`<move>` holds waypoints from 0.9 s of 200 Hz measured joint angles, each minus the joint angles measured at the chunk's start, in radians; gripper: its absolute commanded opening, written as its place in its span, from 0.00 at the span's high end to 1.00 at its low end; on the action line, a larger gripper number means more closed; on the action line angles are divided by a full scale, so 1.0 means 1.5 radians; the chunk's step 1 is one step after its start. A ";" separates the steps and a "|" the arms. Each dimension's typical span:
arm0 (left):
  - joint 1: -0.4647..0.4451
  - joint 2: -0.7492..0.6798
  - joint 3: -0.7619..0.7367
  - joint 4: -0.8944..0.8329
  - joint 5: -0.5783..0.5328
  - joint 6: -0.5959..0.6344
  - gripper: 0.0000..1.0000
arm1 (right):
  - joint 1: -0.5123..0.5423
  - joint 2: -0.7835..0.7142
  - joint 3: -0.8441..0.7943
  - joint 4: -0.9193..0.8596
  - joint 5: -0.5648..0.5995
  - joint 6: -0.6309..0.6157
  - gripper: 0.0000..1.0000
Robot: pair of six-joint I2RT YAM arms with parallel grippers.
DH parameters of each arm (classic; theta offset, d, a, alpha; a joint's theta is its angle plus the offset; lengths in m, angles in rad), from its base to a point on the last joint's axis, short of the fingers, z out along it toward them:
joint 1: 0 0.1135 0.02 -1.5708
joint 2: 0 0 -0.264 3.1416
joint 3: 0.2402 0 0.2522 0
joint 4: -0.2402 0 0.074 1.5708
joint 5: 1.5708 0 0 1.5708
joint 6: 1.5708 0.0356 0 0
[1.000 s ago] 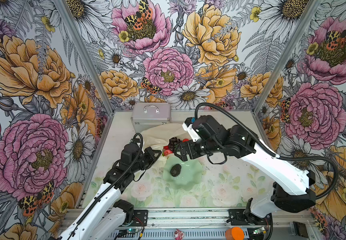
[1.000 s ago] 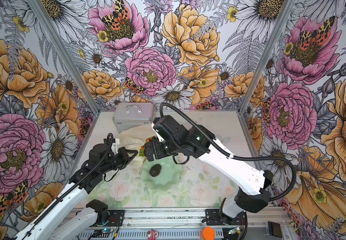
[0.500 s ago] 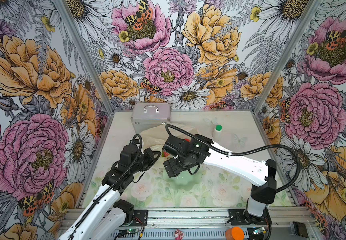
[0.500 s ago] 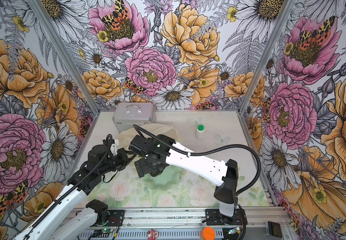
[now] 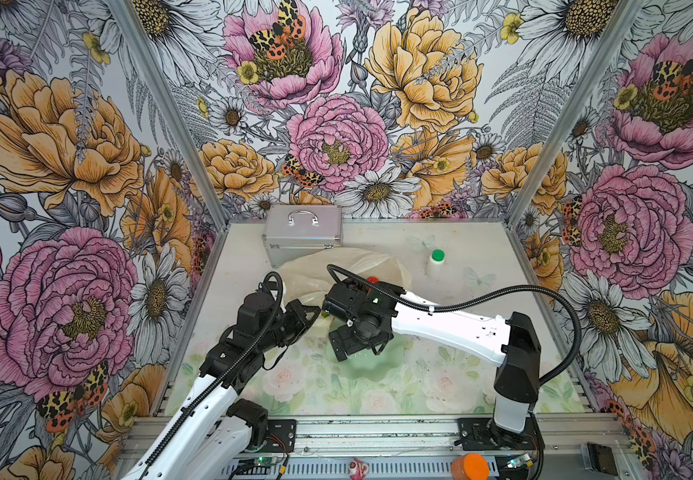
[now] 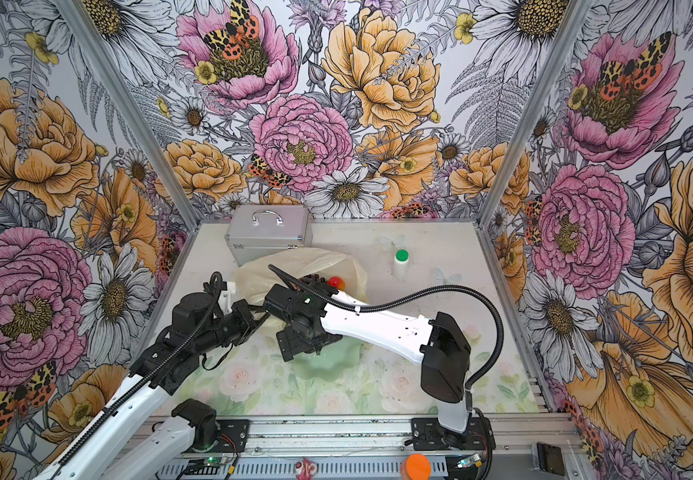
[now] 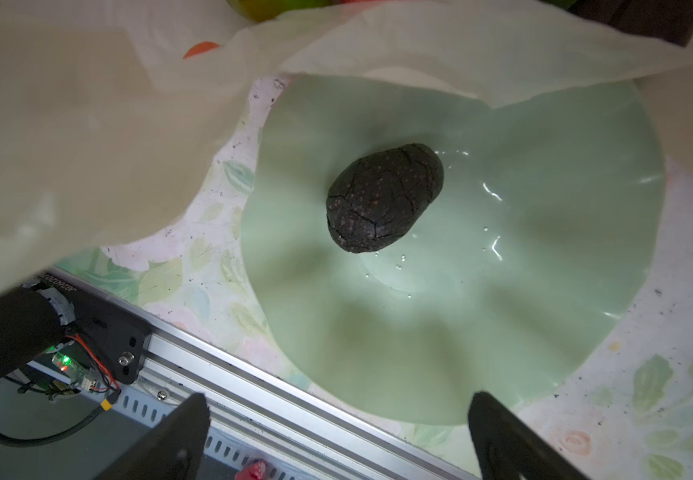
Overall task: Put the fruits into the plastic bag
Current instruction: 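Move the right gripper over the bowl and lower onto the dark avocado, then close the right gripper on the avocado and lift it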
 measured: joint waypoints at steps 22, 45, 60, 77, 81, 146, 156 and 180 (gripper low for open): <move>0.000 0.001 0.000 -0.003 0.000 0.001 1.00 | -0.012 0.012 -0.020 0.027 -0.002 0.007 0.01; 0.000 0.002 0.000 -0.007 0.000 0.002 1.00 | -0.025 0.025 -0.038 0.049 -0.005 0.010 0.01; 0.001 0.002 0.000 -0.008 0.000 0.003 1.00 | -0.035 0.036 -0.041 0.062 -0.005 0.010 0.02; 0.004 0.005 0.001 -0.009 0.000 0.003 1.00 | -0.047 0.046 -0.041 0.077 -0.004 0.010 0.02; 0.004 0.006 0.001 -0.009 0.000 0.003 1.00 | -0.050 0.049 -0.041 0.081 -0.004 0.010 0.03; 0.006 0.017 0.001 -0.011 0.001 0.007 1.00 | -0.067 0.092 -0.041 0.116 -0.005 0.010 0.06; 0.008 0.019 0.001 -0.011 0.001 0.008 1.00 | -0.067 0.097 -0.042 0.120 -0.005 0.010 0.07; 0.012 0.023 0.001 -0.011 0.001 0.013 1.00 | -0.067 0.112 -0.042 0.131 -0.007 0.012 0.09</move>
